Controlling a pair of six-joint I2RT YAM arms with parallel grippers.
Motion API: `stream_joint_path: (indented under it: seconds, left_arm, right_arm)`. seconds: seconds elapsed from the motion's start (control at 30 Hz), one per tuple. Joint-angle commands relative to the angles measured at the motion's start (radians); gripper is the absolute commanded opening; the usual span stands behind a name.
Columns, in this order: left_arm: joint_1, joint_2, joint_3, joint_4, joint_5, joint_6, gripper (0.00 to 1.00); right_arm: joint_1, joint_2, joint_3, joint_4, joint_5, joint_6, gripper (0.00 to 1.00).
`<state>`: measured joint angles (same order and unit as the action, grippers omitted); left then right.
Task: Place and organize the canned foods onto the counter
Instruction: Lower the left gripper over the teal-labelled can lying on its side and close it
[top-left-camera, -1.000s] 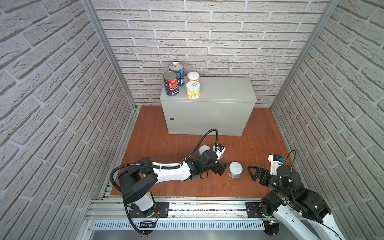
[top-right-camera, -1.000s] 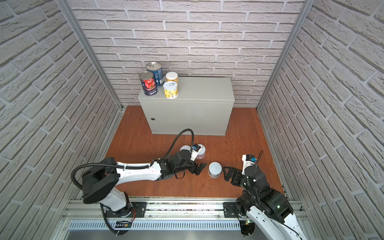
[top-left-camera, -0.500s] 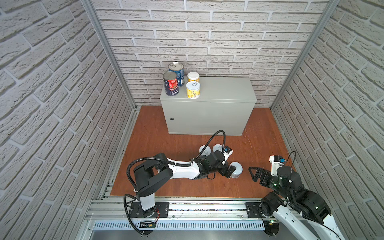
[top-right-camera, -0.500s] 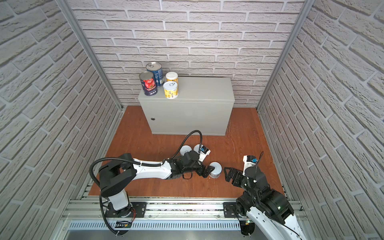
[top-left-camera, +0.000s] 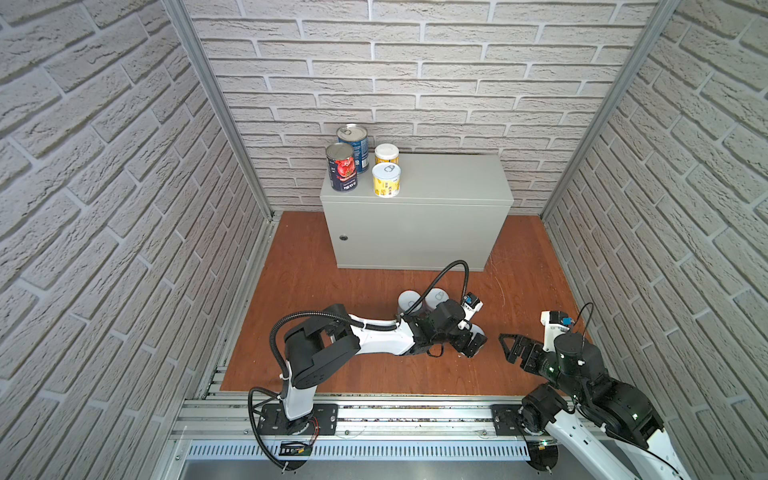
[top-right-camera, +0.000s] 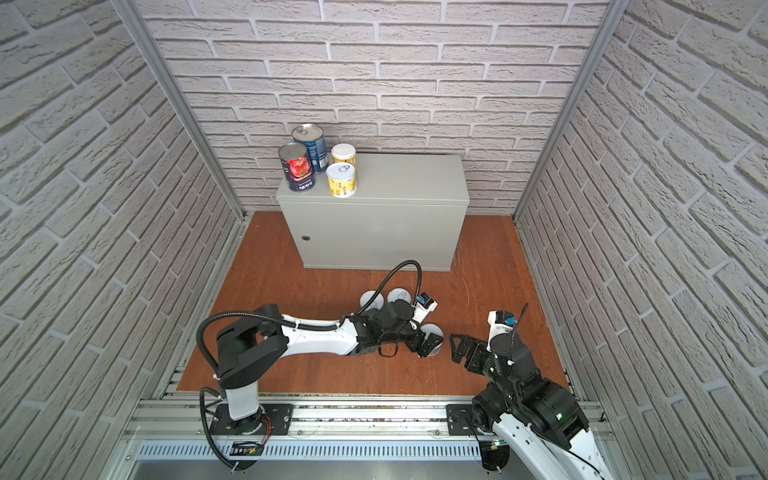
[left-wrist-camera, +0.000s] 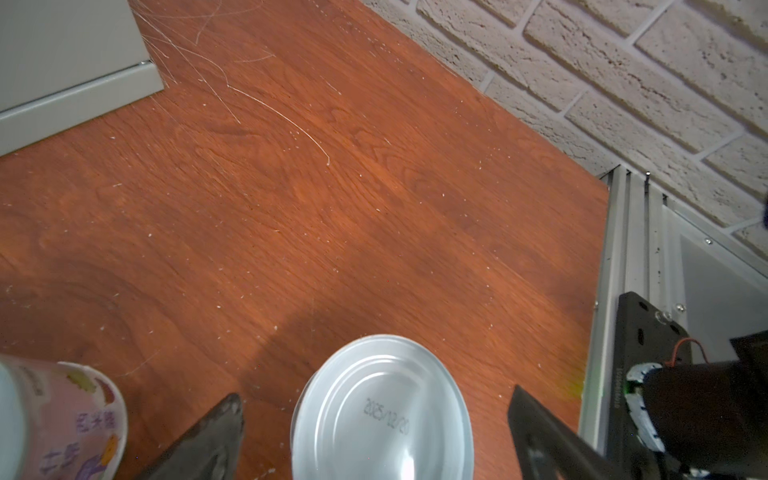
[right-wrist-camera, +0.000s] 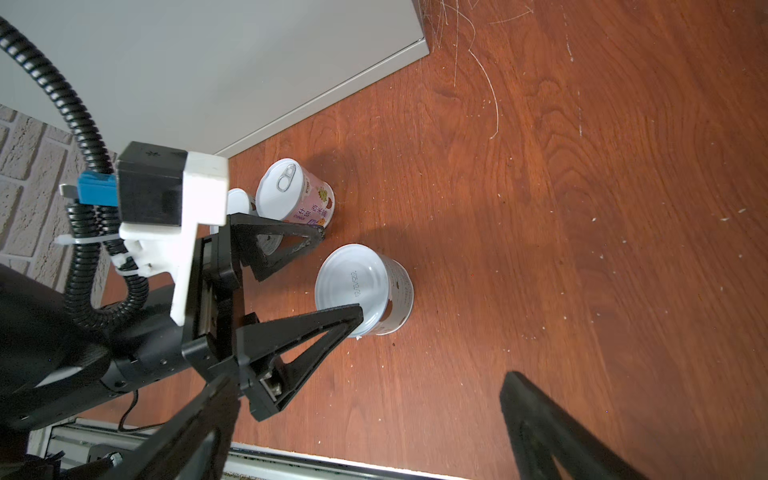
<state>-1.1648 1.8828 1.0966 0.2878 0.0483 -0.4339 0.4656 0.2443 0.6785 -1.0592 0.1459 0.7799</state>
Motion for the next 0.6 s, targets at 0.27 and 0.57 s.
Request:
stream_joint_path:
  seconds: [0.27,0.57]
  left_arm:
    - [-0.009,0.059,0.076,-0.071,0.051,0.032,0.91]
    - [-0.01,0.086,0.099,-0.087,0.082,0.03,0.89]
  right_arm:
    - [0.001,-0.013,0.023,-0.002,0.027,0.008,0.99]
    - [0.001,-0.014,0.023,-0.004,0.03,0.008,0.99]
